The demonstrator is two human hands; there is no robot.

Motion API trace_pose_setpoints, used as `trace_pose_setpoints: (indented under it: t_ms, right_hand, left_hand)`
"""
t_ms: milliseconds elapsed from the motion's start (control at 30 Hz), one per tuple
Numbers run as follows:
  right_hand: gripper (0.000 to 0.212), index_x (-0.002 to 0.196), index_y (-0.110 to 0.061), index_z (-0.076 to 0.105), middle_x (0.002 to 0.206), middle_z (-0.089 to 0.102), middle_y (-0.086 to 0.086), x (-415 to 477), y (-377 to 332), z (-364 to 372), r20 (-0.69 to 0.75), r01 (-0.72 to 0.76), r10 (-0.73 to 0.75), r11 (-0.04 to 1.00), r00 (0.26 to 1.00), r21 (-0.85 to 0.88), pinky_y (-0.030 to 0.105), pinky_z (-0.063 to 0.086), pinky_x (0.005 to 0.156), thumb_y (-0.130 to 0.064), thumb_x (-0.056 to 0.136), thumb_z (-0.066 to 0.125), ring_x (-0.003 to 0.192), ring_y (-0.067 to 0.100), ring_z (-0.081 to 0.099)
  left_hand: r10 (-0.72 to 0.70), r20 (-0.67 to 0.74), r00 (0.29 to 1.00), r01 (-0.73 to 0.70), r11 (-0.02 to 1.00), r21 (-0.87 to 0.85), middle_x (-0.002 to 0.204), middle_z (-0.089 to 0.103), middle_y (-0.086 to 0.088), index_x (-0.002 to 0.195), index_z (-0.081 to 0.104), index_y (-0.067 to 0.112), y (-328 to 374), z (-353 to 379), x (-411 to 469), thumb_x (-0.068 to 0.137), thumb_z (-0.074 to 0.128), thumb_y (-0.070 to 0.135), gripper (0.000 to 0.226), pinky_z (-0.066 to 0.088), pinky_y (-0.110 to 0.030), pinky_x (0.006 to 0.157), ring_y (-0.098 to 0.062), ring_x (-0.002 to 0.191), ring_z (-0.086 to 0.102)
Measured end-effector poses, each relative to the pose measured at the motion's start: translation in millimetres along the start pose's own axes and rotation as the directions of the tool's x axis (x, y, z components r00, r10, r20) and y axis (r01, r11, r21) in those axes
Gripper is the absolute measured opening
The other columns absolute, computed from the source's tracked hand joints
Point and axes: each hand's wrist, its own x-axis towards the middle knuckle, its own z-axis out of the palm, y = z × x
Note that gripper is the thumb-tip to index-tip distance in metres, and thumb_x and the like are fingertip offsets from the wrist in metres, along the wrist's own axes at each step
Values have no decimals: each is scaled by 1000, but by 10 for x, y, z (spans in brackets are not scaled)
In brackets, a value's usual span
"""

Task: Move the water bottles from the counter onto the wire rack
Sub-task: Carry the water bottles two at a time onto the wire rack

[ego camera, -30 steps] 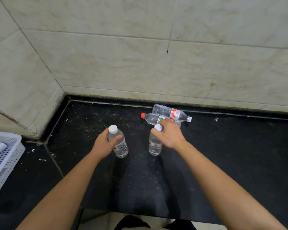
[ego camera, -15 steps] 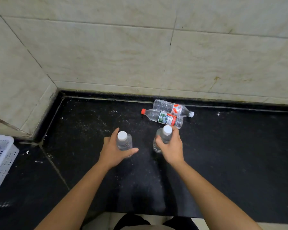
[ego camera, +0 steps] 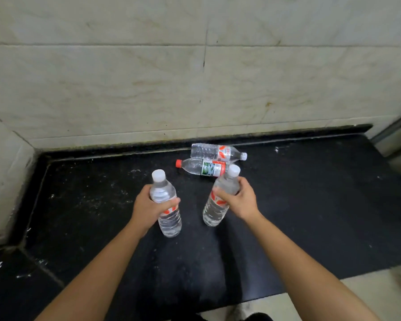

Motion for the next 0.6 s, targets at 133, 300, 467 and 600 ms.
trace_pose_setpoints:
  t_ms: [133, 300, 467, 600]
  right_hand:
    - [36, 114, -26, 65, 107, 76, -3, -134, -51, -444, -70, 24, -15, 990, 997, 137, 30, 58, 88, -31, 83, 83, 100, 15, 74]
    - [29, 117, -28, 61, 105, 74, -8, -310, -274, -1099, -92, 77, -56, 967, 994, 241, 26, 54, 85, -31, 92, 74, 97, 6, 73]
    - [46, 118, -29, 60, 111, 73, -1, -602, -317, -1910, -182, 158, -113, 955, 977, 252, 40, 57, 95, -57, 84, 73, 104, 16, 73]
    - [48, 110, -29, 61, 105, 74, 1, -983, -111, -2721, -271, 182, -116, 956, 955, 232, 42, 58, 92, -65, 81, 70, 98, 17, 74]
  left_hand:
    - [-35, 122, 992, 63, 971, -232, 99, 78, -10, 104, 72, 12, 387, 289, -35, 74, 87, 24, 37, 57, -31, 75, -22, 85, 76]
    - [16, 395, 918, 161, 897, -412, 101, 74, -11, 117, 67, 11, 973, 876, -306, 75, 80, 38, 52, 58, -35, 77, -21, 86, 72]
    - [99, 526, 845, 125, 918, -375, 116, 72, -19, 125, 63, 6, 1433, 1646, -649, 68, 84, 46, 73, 60, -42, 86, -32, 102, 71]
    - [120, 598, 792, 108, 937, -332, 99, 74, -16, 112, 64, 15, 1607, 2433, -1092, 47, 90, 67, 87, 60, -39, 76, -30, 88, 73]
